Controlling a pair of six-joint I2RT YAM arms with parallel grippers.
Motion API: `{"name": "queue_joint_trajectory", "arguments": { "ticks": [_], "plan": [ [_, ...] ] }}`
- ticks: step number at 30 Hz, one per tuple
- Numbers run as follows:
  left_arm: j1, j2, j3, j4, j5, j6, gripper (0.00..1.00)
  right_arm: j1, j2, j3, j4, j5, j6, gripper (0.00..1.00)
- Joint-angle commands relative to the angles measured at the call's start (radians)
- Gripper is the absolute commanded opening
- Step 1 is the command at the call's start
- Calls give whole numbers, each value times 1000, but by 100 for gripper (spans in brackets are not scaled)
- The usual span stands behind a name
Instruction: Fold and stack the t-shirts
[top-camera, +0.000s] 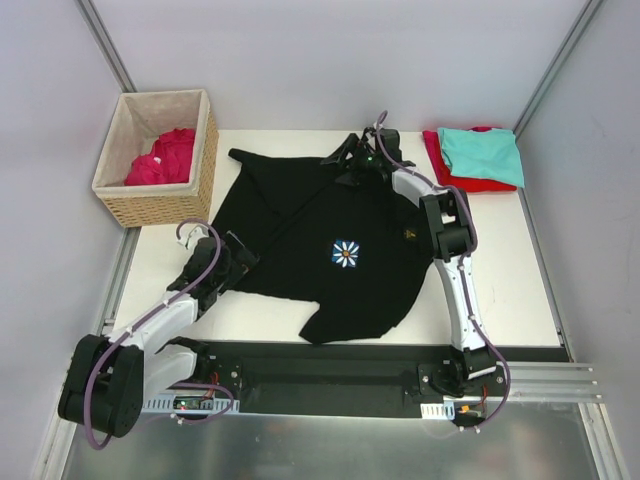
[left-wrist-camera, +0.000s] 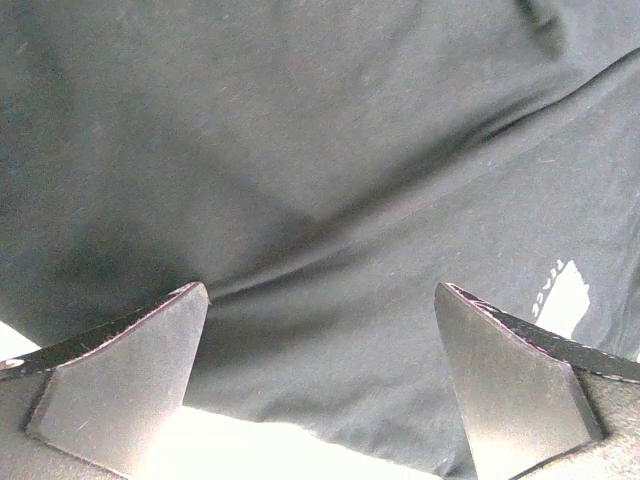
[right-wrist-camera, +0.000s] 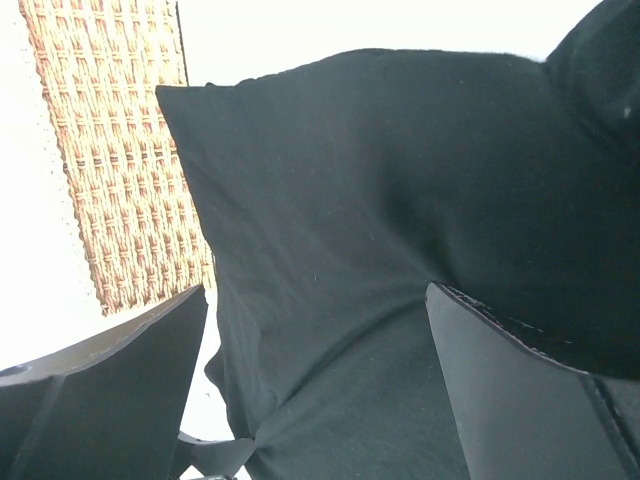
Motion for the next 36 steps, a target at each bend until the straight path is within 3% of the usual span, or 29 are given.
{"name": "queue_joint_trajectory", "arguments": {
  "ticks": [1, 7, 10, 15, 18, 24, 29, 36],
  "plan": [
    [-9, -40, -25, -168, -1, -10, 99, -27, -68, -53, -84, 80, -41, 97],
    [-24, -62, 7, -194, 8, -12, 99, -16, -163, -102, -84, 60, -93, 97],
    [-43, -101, 48, -226, -5, -7, 99, -4, -287, -161, -84, 37, -177, 97],
    [-69, -166, 182, -291, -31, 36, 99, 47, -642, -374, -162, 89, -347, 97],
    [-72, -168, 266, -326, -5, 49, 99, 90, -835, -444, -328, 151, -438, 96],
    [-96, -165, 349, -358, -13, 83, 99, 167, -1153, -838, -380, 279, -443, 96],
    [-96, -180, 337, -369, -47, 99, 99, 179, -1263, -1087, -381, 356, -449, 97],
    [-96, -198, 268, -371, -73, 92, 99, 184, -1272, -1265, -333, 359, -447, 97]
  ]
}}
